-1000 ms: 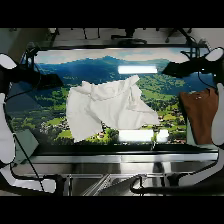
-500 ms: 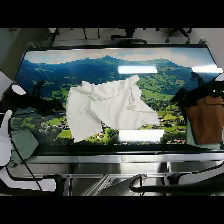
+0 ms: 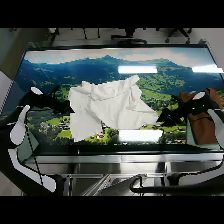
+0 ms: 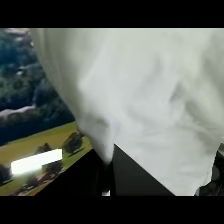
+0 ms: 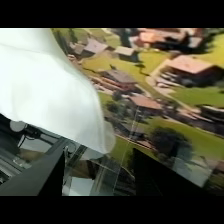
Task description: Fold the shirts.
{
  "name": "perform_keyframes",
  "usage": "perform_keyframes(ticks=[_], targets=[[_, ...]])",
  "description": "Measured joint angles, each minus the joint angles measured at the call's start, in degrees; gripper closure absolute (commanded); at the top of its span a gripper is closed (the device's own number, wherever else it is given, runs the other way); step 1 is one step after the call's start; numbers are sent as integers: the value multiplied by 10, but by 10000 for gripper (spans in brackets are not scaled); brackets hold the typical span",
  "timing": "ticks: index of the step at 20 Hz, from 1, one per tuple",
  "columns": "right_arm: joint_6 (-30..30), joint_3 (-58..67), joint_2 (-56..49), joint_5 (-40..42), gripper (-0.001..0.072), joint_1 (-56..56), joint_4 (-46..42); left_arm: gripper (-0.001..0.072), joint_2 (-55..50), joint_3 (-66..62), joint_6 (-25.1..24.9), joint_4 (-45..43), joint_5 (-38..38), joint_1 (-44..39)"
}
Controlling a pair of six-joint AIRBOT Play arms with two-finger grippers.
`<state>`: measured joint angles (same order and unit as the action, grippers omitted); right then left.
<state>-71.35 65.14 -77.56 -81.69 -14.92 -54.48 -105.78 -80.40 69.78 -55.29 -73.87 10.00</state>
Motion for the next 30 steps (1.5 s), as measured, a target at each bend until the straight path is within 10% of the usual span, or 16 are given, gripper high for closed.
perform_keyframes(ticks=[4, 6, 8, 9, 23, 30], targets=[[5, -12, 1, 35, 252, 35, 8, 693, -10, -29, -2, 7, -22, -5], [12, -15, 2, 54, 513, 43, 10, 693, -5, -36, -2, 7, -31, -6], [28, -17, 5, 71, 530, 46, 13, 693, 12, -36, -3, 8, -32, -6], [35, -17, 8, 82, 697, 48, 17, 693, 23, -33, -3, 8, -30, -5], [121, 247, 221, -1, 691, -81, 374, 694, 417, -154, -9, 113, -29, 71], [159, 407, 339, 91, 691, -168, 445, 694, 612, -321, -9, 62, 61, 133]])
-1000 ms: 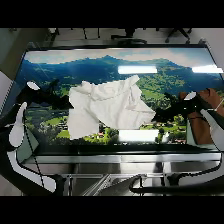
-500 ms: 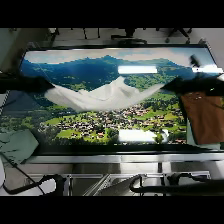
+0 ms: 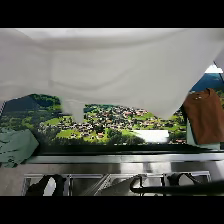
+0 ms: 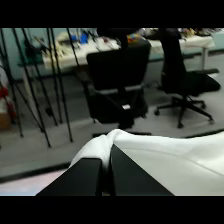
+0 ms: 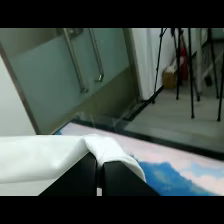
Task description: Fold the shirts.
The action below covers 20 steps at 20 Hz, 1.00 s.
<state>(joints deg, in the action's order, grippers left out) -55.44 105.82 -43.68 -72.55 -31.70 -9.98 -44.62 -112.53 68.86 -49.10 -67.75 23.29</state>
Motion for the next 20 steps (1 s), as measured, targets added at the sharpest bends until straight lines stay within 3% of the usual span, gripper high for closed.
perform_keyframes(ticks=[6, 10, 15, 20], targets=[[26, 22, -14, -16, 691, -10, 8, 694, -17, -25, -12, 3, -27, 18], [37, -24, -84, -49, 691, 68, -16, 694, -101, 42, -35, 28, -45, -56], [34, -94, -219, 25, 691, 188, -158, 694, -260, 141, -37, -74, -1, -170], [25, -110, -377, 118, 690, 221, -200, 694, -459, 135, -24, -123, 45, -204]])
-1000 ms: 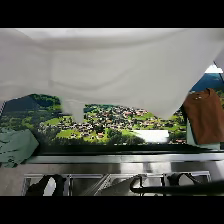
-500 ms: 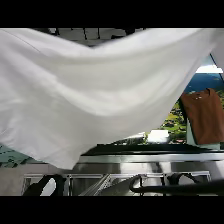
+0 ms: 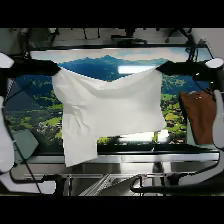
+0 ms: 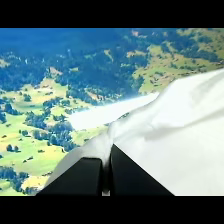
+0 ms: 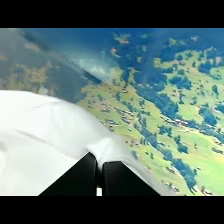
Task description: Fold the shirts.
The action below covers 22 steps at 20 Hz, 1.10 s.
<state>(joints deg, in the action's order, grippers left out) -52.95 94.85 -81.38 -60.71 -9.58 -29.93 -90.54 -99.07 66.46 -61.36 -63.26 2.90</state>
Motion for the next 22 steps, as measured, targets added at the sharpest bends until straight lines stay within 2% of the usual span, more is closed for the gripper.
perform_keyframes(ticks=[2, 3, 4, 5, 6, 9, 12, 15, 17, 22], targets=[[-1, -2, -47, 33, 688, 8, -3, 693, -70, -32, 6, -6, -2, -9], [-2, -2, -65, 47, 609, 11, -3, 621, -98, -50, 15, -8, -5, -12], [-2, -2, -77, 58, 394, 13, -5, 301, -123, -70, 26, -10, -12, -14], [-2, -2, -84, 65, 316, 13, -7, 61, -144, -90, 38, -11, -21, -15], [-1, -2, -87, 70, 316, 12, -7, 39, -159, -113, 53, -12, -38, -14], [2, -2, -70, 54, 317, -12, -27, 39, -170, -167, 84, -13, -107, 5], [-6, -3, -29, -11, 320, -62, -78, 39, -123, -134, 99, -15, -170, 45], [-19, -10, -2, -80, 320, -119, -120, 40, -39, 7, 107, -17, -205, 94], [-25, -21, 5, -111, 320, -148, -133, 40, 17, 129, 108, -20, -200, 126], [-23, -47, 11, -143, 320, -181, -146, 41, 101, 400, 79, -1, -103, 180]])
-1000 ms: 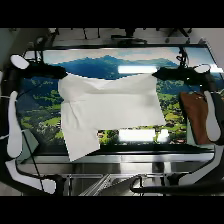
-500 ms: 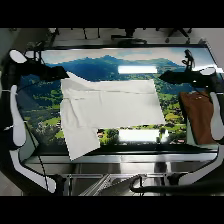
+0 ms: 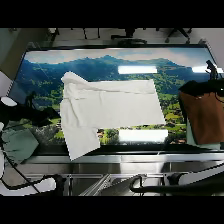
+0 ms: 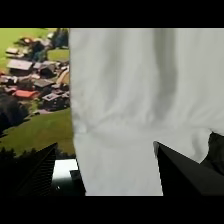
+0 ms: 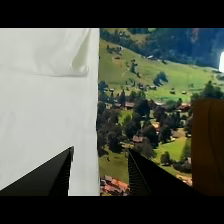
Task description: Fold the shirts.
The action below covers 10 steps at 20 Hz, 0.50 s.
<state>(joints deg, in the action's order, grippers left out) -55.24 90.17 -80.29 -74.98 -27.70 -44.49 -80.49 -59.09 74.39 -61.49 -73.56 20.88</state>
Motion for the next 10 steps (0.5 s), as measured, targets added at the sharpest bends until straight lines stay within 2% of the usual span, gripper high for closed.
perform_keyframes(ticks=[2, 5, 10], targets=[[3, -4, 1, -9, 320, -4, -2, 127, -7, 52, -33, 37, 32, 7], [4, -7, 1, -29, 320, -6, -3, 127, -50, 67, -76, 96, 53, 11], [4, -8, 1, -55, 320, -7, -4, 128, -123, 25, -105, 143, 19, 15]])
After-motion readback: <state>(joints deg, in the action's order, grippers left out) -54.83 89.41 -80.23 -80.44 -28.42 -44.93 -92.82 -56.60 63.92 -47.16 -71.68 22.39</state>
